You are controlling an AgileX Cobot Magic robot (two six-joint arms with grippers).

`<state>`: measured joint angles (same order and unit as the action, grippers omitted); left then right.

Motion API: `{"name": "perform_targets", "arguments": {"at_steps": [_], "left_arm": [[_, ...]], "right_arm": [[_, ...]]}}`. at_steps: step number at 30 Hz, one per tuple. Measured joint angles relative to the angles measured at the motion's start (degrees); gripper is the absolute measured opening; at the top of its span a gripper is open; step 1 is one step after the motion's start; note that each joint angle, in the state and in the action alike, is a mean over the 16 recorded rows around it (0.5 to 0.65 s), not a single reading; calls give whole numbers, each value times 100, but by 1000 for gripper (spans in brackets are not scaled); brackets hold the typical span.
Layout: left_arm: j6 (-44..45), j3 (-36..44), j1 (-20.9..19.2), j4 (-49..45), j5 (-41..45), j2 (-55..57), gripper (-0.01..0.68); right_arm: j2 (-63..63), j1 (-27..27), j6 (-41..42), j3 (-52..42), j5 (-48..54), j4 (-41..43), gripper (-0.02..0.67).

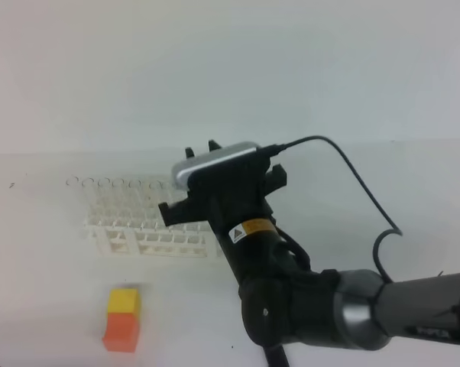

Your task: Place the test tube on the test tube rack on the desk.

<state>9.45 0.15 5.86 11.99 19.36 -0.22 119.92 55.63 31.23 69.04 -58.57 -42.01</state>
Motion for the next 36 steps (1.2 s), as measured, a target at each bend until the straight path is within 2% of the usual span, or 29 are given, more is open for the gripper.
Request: {"name": "perform_targets", "arguments": {"at_steps": [11, 15, 23, 36], "left_arm": [[0, -2, 0, 4, 0, 0, -1], [0, -4, 0, 4, 0, 0, -1], [0, -9, 0, 4, 0, 0, -1], [0, -10, 0, 4, 0, 0, -1]], "right_arm": [[-369, 2, 778, -44, -180, -609, 53], [-359, 21, 1039, -76, -75, -942, 12], [-200, 79, 1223, -129, 332, -1250, 0], [-77, 199, 1206, -131, 527, -1106, -1]]}}
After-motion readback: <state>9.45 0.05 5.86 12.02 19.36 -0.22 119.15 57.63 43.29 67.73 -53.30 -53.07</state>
